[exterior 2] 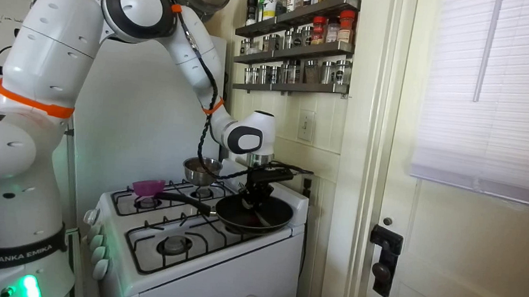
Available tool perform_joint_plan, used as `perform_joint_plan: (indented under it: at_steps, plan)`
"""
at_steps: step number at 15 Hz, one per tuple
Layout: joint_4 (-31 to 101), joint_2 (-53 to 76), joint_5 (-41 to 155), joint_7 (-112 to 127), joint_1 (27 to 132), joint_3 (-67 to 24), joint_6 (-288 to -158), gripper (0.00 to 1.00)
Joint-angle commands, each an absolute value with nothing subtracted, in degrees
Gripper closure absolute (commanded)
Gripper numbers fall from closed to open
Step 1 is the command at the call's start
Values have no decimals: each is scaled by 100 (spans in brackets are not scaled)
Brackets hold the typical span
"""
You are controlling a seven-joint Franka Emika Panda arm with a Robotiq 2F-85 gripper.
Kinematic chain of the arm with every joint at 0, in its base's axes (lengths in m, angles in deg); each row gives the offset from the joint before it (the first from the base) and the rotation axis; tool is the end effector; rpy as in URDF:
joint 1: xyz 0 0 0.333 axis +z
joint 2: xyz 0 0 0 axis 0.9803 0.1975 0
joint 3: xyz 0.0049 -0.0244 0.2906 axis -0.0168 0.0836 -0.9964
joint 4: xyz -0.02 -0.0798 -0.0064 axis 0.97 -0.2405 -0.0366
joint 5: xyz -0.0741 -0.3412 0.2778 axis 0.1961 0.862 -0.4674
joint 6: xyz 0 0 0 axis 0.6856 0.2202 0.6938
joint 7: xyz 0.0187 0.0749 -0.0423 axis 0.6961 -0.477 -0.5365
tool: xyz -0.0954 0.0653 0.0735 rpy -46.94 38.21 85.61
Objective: Remove the wooden spatula and spoon from the black pan and place it in the silver bowl on the left.
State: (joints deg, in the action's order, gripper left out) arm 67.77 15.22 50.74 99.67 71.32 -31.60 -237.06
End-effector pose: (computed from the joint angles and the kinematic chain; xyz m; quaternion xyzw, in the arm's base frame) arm 0.5889 -0.0078 0.1322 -0.7488 -0.6614 -0.0423 0.0068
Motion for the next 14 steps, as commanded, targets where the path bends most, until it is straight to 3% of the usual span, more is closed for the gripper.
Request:
perform_joint_plan:
  at_steps: [1, 8, 14]
  plan:
    - [7701, 547, 5124, 10111, 7099, -3174, -23673, 98]
    - [8266, -758, 5472, 9911, 7492, -2924, -23817, 98]
    - [8056, -1205, 7637, 7895, 8083, -3421, -23028, 98]
